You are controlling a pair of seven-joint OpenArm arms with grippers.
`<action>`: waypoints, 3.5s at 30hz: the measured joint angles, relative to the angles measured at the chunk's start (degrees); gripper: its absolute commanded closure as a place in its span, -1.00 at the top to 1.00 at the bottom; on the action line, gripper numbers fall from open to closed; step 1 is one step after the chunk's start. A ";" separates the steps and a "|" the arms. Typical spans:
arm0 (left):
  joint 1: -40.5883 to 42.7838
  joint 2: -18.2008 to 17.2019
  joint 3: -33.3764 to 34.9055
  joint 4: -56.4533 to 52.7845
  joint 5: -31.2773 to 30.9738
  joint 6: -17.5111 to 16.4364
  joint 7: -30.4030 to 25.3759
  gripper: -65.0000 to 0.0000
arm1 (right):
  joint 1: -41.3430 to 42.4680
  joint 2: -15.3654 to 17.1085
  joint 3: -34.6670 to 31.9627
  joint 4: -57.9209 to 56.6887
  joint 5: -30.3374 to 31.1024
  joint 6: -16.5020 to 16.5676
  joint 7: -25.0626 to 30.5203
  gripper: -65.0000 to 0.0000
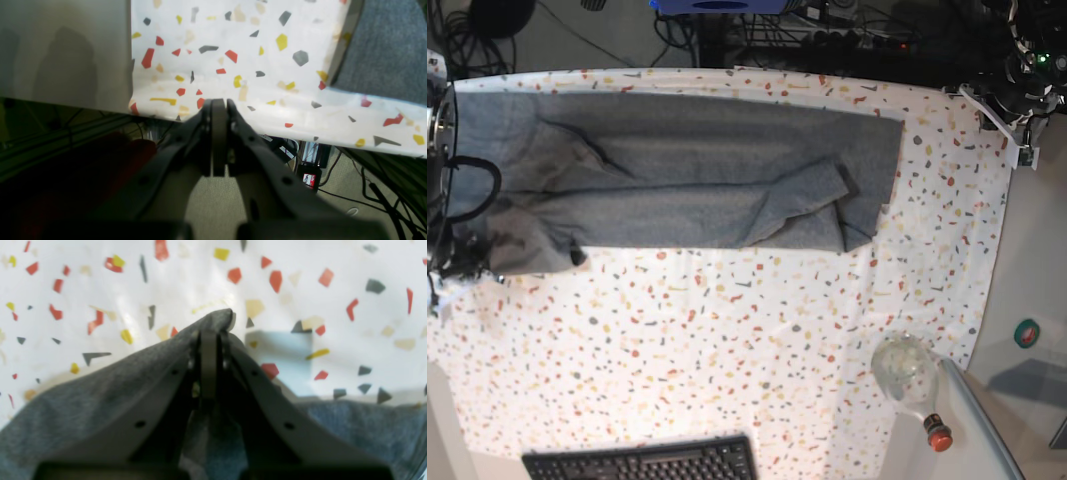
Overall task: Layout the t-shirt on the table in an organized manner, then fold the t-shirt properly
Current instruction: 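Fold the strip's end inward with the right gripper toward the middle, then grasp the strip's other end with the left gripper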
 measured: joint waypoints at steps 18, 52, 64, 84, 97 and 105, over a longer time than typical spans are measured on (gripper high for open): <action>-2.60 -0.02 0.44 -2.93 -0.11 -0.11 -0.39 -1.00 | -25.35 -6.47 18.53 54.36 -0.24 -0.22 -30.69 -1.00; -4.11 -2.91 0.42 -4.50 0.17 0.00 -0.17 -1.00 | -46.31 -17.68 24.48 70.44 -0.26 -4.63 -33.22 -1.00; -4.15 -0.72 11.63 3.06 0.26 0.20 0.37 -1.00 | -49.62 -17.97 24.02 84.67 -0.15 -5.51 -30.14 0.01; -17.40 3.91 25.44 -0.61 0.44 0.22 8.09 0.56 | -49.86 -17.68 23.93 84.61 -0.26 -5.38 -29.18 0.01; -22.21 4.90 29.46 -8.15 0.15 0.20 7.61 0.54 | -49.68 -17.94 23.93 84.61 -0.26 -5.38 -29.18 0.01; -22.40 4.94 30.25 -8.33 0.24 0.22 7.72 -0.32 | -49.72 -17.94 23.93 84.61 -0.24 -5.38 -29.18 0.01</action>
